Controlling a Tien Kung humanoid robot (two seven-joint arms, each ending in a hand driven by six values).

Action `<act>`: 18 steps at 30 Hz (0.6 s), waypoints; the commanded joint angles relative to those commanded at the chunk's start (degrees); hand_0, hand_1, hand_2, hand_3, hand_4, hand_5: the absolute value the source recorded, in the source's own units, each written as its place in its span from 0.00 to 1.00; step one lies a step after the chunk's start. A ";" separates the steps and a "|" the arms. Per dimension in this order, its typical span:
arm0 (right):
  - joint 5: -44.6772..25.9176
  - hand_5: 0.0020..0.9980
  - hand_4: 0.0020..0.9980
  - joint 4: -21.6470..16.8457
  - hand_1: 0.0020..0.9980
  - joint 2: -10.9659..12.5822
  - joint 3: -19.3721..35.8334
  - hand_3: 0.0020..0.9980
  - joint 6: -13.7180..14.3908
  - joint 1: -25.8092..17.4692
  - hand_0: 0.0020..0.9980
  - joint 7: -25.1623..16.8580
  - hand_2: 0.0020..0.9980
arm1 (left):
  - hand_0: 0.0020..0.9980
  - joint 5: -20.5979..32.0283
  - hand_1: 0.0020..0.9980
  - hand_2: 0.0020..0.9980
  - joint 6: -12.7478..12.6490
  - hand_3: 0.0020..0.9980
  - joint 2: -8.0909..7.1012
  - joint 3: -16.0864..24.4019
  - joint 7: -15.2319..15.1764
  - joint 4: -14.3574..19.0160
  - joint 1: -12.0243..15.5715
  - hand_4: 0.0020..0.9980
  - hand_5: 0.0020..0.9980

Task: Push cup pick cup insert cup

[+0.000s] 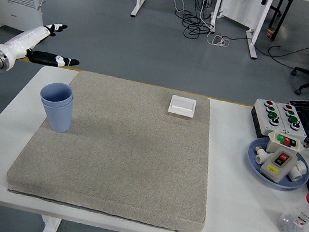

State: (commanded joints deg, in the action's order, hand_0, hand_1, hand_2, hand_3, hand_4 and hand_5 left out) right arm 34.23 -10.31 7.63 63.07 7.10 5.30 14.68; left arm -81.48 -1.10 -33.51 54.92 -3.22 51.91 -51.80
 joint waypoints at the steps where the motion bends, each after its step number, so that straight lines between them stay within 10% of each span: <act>1: -0.06 0.46 0.12 0.00 0.65 -0.01 0.05 0.58 0.01 -0.09 0.73 -0.02 0.65 | 0.70 2.61 0.70 0.76 -2.61 0.71 -0.46 2.08 -2.19 1.41 1.70 0.69 0.84; 4: 0.05 0.46 0.12 0.00 0.65 -0.01 0.14 0.58 -0.01 -0.20 0.73 -0.03 0.65 | 0.70 10.02 0.70 0.76 -7.64 0.71 -1.10 6.04 -4.63 4.59 5.20 0.69 0.84; 12: 0.66 0.46 0.12 0.00 0.65 0.06 0.48 0.58 -0.10 0.01 0.73 -0.05 0.65 | 0.76 29.38 0.79 0.86 -2.88 0.76 -0.90 18.46 -3.92 15.75 17.58 0.61 0.97; 18: 0.85 0.46 0.12 0.00 0.65 0.02 0.93 0.58 -0.10 0.41 0.73 -0.12 0.65 | 0.76 43.91 0.79 0.86 -0.35 0.76 2.41 30.47 3.28 23.07 28.96 0.61 0.97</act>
State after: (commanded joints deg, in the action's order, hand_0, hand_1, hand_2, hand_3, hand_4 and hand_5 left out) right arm 35.08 -10.31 7.65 63.99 7.00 5.71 14.56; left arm -37.58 -1.45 -31.10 85.39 0.07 74.98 -22.85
